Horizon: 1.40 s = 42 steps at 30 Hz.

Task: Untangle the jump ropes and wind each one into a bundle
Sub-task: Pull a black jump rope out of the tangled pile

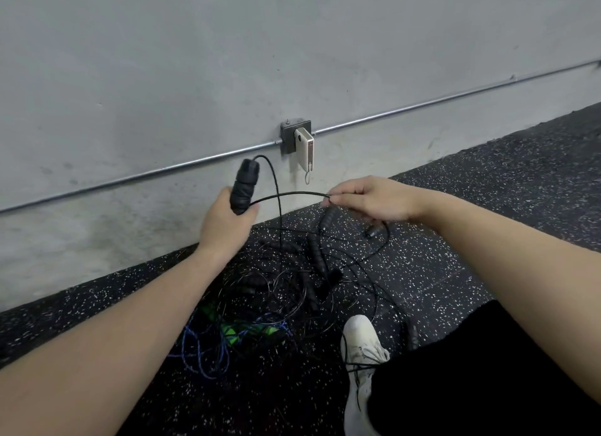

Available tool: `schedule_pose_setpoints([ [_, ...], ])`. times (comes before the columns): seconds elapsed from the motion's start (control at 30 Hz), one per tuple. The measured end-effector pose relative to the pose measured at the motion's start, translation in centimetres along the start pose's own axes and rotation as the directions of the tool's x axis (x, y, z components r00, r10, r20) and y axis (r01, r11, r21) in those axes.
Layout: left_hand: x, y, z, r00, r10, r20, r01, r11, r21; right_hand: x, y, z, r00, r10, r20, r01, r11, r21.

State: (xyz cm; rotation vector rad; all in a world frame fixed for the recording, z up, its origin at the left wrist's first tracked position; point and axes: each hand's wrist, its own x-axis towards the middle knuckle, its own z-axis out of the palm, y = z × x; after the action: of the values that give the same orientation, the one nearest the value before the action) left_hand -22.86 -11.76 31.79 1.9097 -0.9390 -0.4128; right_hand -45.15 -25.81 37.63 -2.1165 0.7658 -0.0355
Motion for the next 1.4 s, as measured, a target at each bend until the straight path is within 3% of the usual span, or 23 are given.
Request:
schedule_pose_setpoints([
  [0.17,-1.9,2.2,1.3,0.954,0.140,0.264,-0.119,0.988,-0.094,1.5,-1.5,1.2,0.992,-0.082,-0.099,0.084,0.996,0.012],
  [0.27,-2.2,2.8,1.2,0.981,0.090,0.170,-0.050,0.973,-0.224,1.9,-1.5,1.4,0.993,-0.060,-0.105,0.064,0.997,0.042],
  [0.43,-0.8,1.9,-0.2,0.999,-0.032,-0.025,0.022,0.942,-0.336,2.0,-0.7,1.8,0.994,0.027,0.102,-0.025,1.000,-0.016],
  [0.63,0.9,0.1,-2.7,0.945,-0.213,-0.246,0.084,0.889,-0.450,2.1,-0.3,1.7,0.946,0.158,0.284,-0.111,0.978,-0.175],
  [0.73,1.4,-1.2,-4.0,0.911,-0.280,-0.302,0.120,0.882,-0.456,2.7,-0.3,2.4,0.927,0.178,0.330,-0.141,0.981,-0.133],
  [0.83,1.5,-2.4,-5.0,0.893,-0.329,-0.308,0.167,0.877,-0.451,3.8,-0.8,3.2,0.954,0.103,0.282,-0.104,0.995,-0.011],
  [0.97,1.3,-3.3,-5.9,0.911,-0.271,-0.310,0.172,0.934,-0.313,4.7,-2.0,4.0,0.996,0.031,0.086,-0.044,0.988,0.146],
  [1.1,0.0,-2.5,-5.8,0.974,-0.188,-0.126,0.117,0.894,-0.434,5.5,-3.3,4.4,0.998,-0.005,-0.056,0.014,0.986,0.167],
  [1.17,-1.0,-2.1,-5.1,0.991,-0.131,0.028,0.129,0.872,-0.472,6.3,-3.8,4.6,0.994,0.006,-0.109,0.027,0.954,0.299],
  [1.27,-2.4,-1.8,-3.3,0.979,-0.087,0.187,0.170,0.854,-0.492,7.4,-5.3,5.2,0.984,0.065,-0.166,0.038,0.833,0.552],
  [1.4,-3.0,-1.3,-1.9,0.944,-0.065,0.323,0.239,0.810,-0.536,7.9,-7.3,5.8,0.994,0.104,-0.040,-0.034,0.628,0.777],
])
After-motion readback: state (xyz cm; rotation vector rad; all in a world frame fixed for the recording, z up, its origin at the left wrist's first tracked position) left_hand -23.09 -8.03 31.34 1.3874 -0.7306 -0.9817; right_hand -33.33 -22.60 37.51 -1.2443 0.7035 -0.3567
